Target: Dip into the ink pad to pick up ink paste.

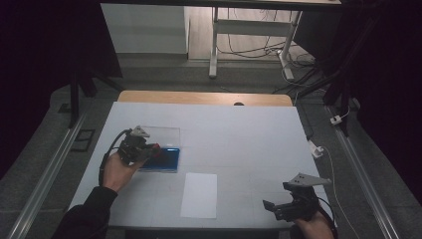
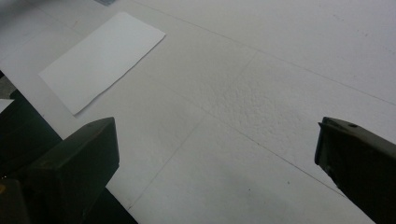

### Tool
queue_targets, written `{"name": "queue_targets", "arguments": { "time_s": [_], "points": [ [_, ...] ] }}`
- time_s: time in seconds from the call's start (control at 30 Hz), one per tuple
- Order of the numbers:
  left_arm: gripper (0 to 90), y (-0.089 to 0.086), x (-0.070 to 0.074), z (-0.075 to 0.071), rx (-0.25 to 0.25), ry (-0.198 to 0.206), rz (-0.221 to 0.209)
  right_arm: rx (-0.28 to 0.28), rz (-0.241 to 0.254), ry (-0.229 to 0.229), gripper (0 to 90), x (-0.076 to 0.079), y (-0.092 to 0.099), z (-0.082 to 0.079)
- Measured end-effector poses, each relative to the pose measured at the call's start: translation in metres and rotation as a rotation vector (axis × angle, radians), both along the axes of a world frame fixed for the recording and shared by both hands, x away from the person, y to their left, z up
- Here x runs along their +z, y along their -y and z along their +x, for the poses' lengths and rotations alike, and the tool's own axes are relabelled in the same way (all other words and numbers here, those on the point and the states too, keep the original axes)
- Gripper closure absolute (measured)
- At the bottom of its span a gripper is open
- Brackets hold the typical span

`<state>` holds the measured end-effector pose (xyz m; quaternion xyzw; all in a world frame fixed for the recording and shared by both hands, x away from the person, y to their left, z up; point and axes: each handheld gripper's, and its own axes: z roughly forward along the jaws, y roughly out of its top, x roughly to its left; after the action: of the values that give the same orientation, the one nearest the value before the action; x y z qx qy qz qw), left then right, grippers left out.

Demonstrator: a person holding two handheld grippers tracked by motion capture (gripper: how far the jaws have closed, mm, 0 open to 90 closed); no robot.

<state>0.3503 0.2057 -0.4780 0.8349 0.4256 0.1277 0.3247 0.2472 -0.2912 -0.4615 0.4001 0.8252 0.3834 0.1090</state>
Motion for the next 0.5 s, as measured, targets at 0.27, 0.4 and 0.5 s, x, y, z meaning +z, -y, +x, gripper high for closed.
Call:
{"name": "queue_targets", "arguments": {
  "time_s": [0.27,0.4,0.5],
  "points": [
    [79.7,0.003,-0.008,0.005,-0.005,-0.040,0.029,0.000,0.000,-0.002,0.3,0.000,0.000,0.000],
    [79.7,0.004,-0.011,0.007,-0.011,-0.054,0.038,0.000,0.000,-0.003,0.3,0.000,0.000,0.000],
    [79.7,0.005,-0.013,0.008,-0.005,-0.059,0.042,0.001,0.001,-0.003,0.3,0.000,0.000,0.000]
  ]
}}
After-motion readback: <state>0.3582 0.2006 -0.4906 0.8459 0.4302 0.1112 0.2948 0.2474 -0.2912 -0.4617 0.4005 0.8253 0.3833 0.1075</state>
